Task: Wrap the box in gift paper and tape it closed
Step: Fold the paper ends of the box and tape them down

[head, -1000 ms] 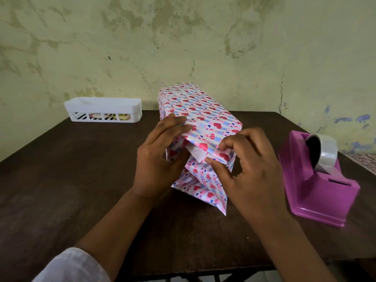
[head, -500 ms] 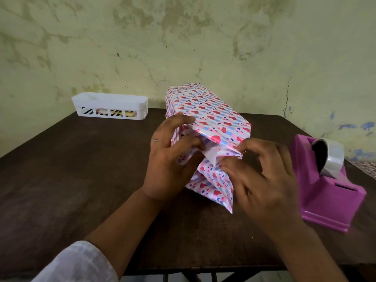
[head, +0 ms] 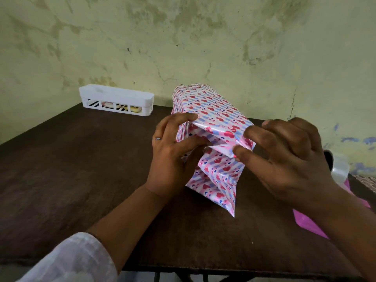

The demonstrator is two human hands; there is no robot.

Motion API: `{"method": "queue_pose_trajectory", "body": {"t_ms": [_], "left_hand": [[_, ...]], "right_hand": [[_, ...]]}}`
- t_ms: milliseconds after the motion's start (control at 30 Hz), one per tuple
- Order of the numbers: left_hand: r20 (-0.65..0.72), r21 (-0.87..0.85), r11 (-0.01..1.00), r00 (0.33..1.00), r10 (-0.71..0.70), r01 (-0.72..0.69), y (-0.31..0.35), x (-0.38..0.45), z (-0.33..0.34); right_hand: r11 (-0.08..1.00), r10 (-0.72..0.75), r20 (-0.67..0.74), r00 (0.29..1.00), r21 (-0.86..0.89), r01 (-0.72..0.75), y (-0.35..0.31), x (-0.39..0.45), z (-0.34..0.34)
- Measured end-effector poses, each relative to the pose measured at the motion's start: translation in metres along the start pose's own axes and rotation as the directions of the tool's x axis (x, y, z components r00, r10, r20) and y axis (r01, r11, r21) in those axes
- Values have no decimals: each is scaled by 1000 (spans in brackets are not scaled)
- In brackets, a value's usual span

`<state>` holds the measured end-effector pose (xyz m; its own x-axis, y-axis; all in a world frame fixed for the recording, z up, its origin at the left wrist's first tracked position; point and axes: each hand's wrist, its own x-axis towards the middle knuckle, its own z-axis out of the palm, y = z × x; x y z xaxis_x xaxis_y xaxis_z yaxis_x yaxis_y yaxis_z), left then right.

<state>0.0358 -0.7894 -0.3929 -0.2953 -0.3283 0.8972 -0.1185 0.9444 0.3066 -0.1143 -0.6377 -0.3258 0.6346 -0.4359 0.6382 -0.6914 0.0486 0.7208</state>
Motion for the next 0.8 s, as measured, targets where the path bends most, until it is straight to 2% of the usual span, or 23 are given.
{"method": "queue_pose_trajectory", "body": {"t_ms": [100,267,400,533,600,800], "left_hand": [[9,45,999,1000,-2,2,2,1,-1],[53,59,998,998,-26,23,5,-2,-1],[2,58,998,1000,-28,28,6,-2,-1],[-52,130,977,983,177,-169,13,-2,-4],[-26,99,972,976,216,-213,19,-3,-1],[12,23,992,992,122,-122,23,-1,10]], "right_hand": [[999,38,-1,999,26,-38,-4,0,-3],[978,186,64,981,87,-191,-10,2,-3],[964,234,74,970,110,-241,-14,4,-2],[957,267,96,959,92,-275,-19,6,-2],[952,283,108,953,92,-293,-20,6,-2],[954,232,124,965,165,-251,-21,2,-7]]}}
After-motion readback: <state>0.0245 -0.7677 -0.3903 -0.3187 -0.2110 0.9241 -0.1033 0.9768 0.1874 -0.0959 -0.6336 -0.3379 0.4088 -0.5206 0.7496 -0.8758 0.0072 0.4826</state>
